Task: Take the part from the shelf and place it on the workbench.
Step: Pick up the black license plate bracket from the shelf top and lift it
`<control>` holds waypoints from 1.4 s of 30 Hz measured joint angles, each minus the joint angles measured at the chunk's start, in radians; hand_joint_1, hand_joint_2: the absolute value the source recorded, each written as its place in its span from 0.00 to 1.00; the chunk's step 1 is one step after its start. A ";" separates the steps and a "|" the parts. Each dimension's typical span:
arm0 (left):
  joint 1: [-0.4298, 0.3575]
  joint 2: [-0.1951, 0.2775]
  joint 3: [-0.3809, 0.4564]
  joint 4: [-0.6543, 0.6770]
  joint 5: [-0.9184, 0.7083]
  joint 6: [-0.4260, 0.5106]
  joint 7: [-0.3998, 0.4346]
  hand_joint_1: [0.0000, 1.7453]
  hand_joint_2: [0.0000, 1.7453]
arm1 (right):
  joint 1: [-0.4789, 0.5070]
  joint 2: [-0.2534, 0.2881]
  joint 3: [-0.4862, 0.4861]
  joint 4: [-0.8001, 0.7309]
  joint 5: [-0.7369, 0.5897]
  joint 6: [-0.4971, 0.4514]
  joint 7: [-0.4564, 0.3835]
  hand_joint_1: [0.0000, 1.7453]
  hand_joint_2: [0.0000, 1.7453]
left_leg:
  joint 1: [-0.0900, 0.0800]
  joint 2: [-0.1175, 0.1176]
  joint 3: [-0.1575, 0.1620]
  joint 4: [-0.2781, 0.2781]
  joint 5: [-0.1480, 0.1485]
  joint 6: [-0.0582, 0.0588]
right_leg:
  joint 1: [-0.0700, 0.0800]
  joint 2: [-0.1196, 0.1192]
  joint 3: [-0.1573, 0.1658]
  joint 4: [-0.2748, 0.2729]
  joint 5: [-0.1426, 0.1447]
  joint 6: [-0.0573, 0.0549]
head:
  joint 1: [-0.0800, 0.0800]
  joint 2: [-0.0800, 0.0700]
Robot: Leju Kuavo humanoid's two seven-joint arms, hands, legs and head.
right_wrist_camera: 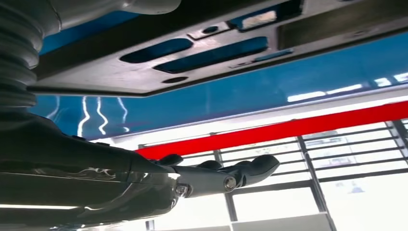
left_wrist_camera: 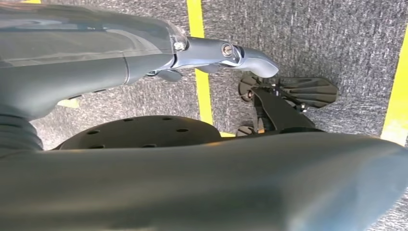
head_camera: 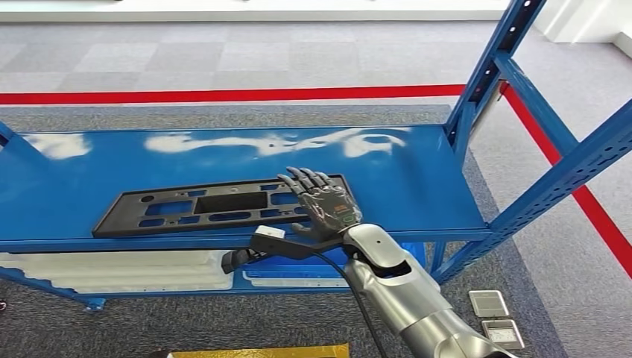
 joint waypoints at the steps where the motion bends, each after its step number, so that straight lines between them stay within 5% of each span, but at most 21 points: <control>1: 0.000 0.000 0.005 0.000 -0.001 0.000 0.000 0.00 0.00 | -0.002 0.000 0.006 -0.011 -0.014 0.009 -0.002 0.00 1.00 | 0.000 0.000 0.000 0.000 0.000 0.000 | 0.000 0.000 0.000 0.000 0.000 0.000 | 0.000 0.000; 27: -0.002 0.000 0.063 0.000 -0.009 -0.006 -0.014 0.00 0.00 | -0.005 -0.019 0.112 -0.052 -0.104 0.050 0.005 0.00 1.00 | 0.000 0.000 0.000 0.000 0.000 0.000 | 0.000 0.000 0.000 0.000 0.000 0.000 | 0.000 0.000; 42: -0.004 0.000 0.087 0.000 -0.059 -0.008 -0.011 0.00 0.00 | -0.011 -0.040 0.141 0.062 0.102 -0.088 0.114 0.00 1.00 | 0.000 0.000 0.000 0.000 0.000 0.000 | 0.000 0.000 0.000 0.000 0.000 0.000 | 0.000 0.000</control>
